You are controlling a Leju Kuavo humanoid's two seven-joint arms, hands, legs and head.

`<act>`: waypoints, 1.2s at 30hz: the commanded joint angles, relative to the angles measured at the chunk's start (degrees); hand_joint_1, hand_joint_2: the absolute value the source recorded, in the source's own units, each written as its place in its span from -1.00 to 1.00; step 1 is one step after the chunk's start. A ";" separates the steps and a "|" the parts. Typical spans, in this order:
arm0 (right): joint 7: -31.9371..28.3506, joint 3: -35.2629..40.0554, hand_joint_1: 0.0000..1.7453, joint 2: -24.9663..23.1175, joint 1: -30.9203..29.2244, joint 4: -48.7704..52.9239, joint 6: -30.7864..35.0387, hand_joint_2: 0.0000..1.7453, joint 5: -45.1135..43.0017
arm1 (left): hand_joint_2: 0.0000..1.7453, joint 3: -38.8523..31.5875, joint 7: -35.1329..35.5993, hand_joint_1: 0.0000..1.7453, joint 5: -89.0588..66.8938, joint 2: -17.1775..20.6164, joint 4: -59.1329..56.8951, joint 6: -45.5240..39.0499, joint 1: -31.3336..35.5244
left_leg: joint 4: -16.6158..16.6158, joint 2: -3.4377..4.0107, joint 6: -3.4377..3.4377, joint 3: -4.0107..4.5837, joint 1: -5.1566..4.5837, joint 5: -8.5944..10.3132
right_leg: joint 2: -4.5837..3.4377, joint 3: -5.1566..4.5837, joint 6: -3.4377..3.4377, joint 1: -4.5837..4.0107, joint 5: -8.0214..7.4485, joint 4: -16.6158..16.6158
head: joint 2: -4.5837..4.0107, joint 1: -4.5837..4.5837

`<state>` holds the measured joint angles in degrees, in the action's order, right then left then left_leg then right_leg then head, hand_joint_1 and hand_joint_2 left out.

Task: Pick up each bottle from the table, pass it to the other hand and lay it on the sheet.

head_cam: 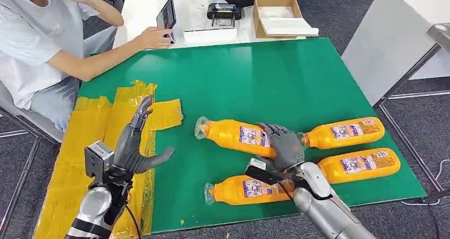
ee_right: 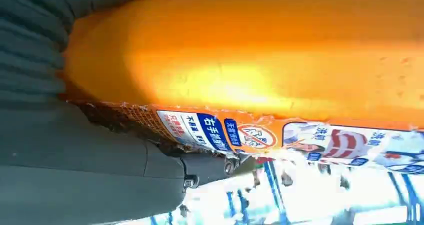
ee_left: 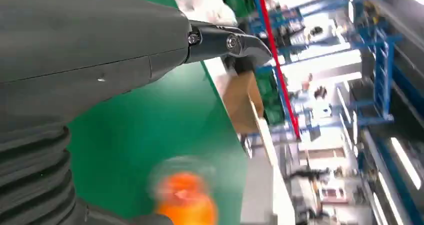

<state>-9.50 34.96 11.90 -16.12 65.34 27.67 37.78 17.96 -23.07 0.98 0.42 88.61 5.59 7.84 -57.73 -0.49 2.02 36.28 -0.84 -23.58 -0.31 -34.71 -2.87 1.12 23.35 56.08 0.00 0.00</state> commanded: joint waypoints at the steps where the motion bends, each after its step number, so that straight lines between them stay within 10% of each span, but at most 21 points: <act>1: -4.40 -14.14 1.00 -5.01 7.20 11.48 0.40 1.00 -5.98 | 1.00 4.21 2.47 -1.00 2.20 2.03 0.07 3.73 2.61 | -0.10 -0.11 -0.18 -0.14 0.13 -0.11 | 0.17 0.23 0.17 -0.14 0.11 0.01 | 0.00 -0.02; 9: -4.40 -14.14 1.00 -5.01 7.20 11.48 0.40 1.00 -5.98 | 1.00 4.21 2.47 -1.00 2.20 2.03 0.07 3.73 2.61 | -0.02 0.07 -0.17 -0.10 0.05 -0.07 | 0.06 0.11 0.14 -0.04 0.05 -0.01 | 0.00 -0.02; 10: -14.42 -17.92 1.00 -8.64 8.12 12.50 0.03 1.00 -18.39 | 1.00 6.55 4.11 -1.00 5.11 3.32 -0.78 9.16 4.37 | 0.00 0.07 -0.12 -0.03 0.03 -0.03 | 0.05 0.03 0.10 -0.01 0.01 -0.03 | 0.00 -0.02; 12: -15.97 -17.68 1.00 -10.20 8.42 14.15 -0.39 1.00 -21.89 | 1.00 7.78 5.56 -1.00 6.13 2.97 -1.45 9.97 5.74 | -0.03 0.03 -0.16 -0.03 0.05 -0.05 | 0.09 0.04 0.13 -0.04 0.05 0.02 | 0.00 -0.02; 36: -17.96 -14.05 1.00 -11.20 5.88 10.45 -4.48 1.00 -27.90 | 1.00 10.39 7.36 -1.00 9.03 4.09 -2.73 11.26 7.72 | 0.00 0.22 -0.17 -0.14 0.06 -0.08 | -0.04 0.11 0.14 -0.06 0.03 -0.03 | 0.00 -0.02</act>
<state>-27.50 20.31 0.96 -7.93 78.97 23.37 10.16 26.25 -16.09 9.70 2.82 89.39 16.81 13.11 -57.72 -0.31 2.02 36.38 -0.87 -23.57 -0.36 -34.86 -2.87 1.16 23.33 56.09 0.00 -0.02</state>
